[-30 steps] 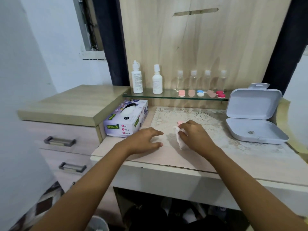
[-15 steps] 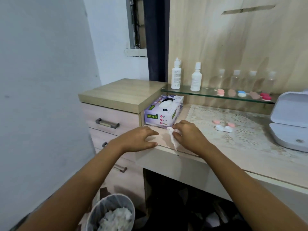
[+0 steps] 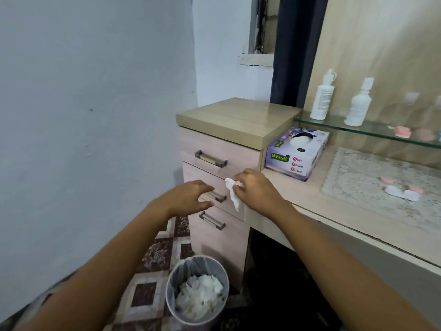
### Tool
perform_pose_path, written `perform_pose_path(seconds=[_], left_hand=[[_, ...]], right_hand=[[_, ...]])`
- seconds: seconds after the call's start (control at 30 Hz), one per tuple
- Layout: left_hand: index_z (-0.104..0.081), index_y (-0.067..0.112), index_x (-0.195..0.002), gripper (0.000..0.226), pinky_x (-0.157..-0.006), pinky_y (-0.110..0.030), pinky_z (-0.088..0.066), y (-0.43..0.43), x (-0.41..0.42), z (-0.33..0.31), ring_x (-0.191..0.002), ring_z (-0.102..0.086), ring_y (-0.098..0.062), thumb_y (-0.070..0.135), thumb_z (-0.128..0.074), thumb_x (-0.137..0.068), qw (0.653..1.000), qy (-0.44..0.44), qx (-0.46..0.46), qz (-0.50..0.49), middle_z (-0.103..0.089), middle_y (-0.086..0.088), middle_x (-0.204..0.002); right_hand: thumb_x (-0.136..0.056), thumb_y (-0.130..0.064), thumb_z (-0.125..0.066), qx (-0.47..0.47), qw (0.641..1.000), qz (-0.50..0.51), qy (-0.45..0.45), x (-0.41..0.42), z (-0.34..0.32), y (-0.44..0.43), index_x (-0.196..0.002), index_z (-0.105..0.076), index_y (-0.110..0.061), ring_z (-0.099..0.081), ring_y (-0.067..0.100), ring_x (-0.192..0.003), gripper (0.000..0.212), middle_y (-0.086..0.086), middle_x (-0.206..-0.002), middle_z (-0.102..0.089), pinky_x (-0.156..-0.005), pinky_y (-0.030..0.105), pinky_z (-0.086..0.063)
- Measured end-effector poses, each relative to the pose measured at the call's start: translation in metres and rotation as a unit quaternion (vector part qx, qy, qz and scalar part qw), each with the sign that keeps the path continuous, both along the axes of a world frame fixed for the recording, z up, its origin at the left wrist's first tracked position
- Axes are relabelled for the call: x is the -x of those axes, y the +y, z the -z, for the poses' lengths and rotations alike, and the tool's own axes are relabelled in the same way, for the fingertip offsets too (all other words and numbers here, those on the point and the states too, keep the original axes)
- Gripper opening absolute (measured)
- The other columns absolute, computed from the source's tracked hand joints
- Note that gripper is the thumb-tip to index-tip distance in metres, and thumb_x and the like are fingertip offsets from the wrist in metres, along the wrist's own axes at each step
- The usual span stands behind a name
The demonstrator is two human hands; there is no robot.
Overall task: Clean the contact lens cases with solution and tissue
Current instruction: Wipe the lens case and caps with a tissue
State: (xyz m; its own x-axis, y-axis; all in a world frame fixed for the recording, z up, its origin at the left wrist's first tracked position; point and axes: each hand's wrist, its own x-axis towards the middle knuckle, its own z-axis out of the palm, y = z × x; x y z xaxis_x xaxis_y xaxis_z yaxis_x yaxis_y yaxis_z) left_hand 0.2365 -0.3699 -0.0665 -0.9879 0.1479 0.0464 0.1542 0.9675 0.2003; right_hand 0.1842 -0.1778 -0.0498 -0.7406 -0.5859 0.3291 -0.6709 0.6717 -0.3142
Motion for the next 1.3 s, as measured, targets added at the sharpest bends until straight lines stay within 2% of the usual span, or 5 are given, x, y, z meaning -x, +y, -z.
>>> perform_pose_path(seconds=[0.3,0.53,0.93,1.1,1.3], left_hand=[[-0.046,0.014,-0.136,0.049,-0.099,-0.032,-0.040,-0.046,-0.007,0.055,-0.113,-0.054,-0.023,0.033,-0.054,-0.091,0.997,-0.040,-0.035,-0.061,-0.050,-0.010,-0.133],[-0.046,0.015,-0.136,0.050,-0.103,-0.037,-0.038,-0.066,-0.010,0.108,-0.123,-0.047,-0.025,0.036,-0.053,-0.091,0.992,-0.071,-0.045,-0.091,-0.047,-0.009,-0.137],[-0.047,0.016,-0.134,0.047,-0.098,-0.038,-0.044,-0.070,-0.016,0.185,-0.112,-0.055,-0.024,0.036,-0.053,-0.092,0.977,-0.160,-0.078,-0.118,-0.048,-0.009,-0.134],[-0.046,0.015,-0.135,0.048,-0.098,-0.042,-0.043,-0.067,-0.017,0.211,-0.116,-0.052,-0.027,0.034,-0.051,-0.091,0.968,-0.200,-0.087,-0.126,-0.049,-0.009,-0.132],[-0.045,0.016,-0.135,0.049,-0.099,-0.043,-0.042,-0.066,-0.021,0.231,-0.121,-0.048,-0.029,0.036,-0.052,-0.092,0.961,-0.234,-0.077,-0.126,-0.047,-0.011,-0.134]], right_hand=[[-0.094,-0.020,-0.044,-0.042,0.998,-0.048,-0.023,-0.008,0.041,-0.062,-0.121,-0.056,-0.010,-0.053,0.026,-0.105,0.032,0.009,-0.118,-0.054,-0.083,0.030,-0.039],[-0.092,-0.023,-0.048,-0.078,0.991,-0.063,-0.085,-0.004,0.095,-0.091,-0.122,-0.057,-0.012,-0.053,0.026,-0.109,0.033,0.009,-0.119,-0.057,-0.089,0.033,-0.043],[-0.090,-0.010,-0.049,-0.128,0.959,-0.014,-0.254,0.006,0.194,-0.107,-0.123,-0.058,-0.011,-0.052,0.031,-0.109,0.034,0.018,-0.121,-0.052,-0.086,0.028,-0.042],[-0.087,-0.008,-0.053,-0.133,0.937,0.001,-0.322,0.006,0.223,-0.109,-0.127,-0.055,-0.013,-0.048,0.027,-0.120,0.041,0.013,-0.133,-0.048,-0.095,0.027,-0.040],[-0.090,-0.008,-0.049,-0.146,0.919,-0.026,-0.365,-0.001,0.241,-0.098,-0.135,-0.047,-0.016,-0.044,0.025,-0.125,0.046,0.011,-0.140,-0.045,-0.092,0.023,-0.036]])
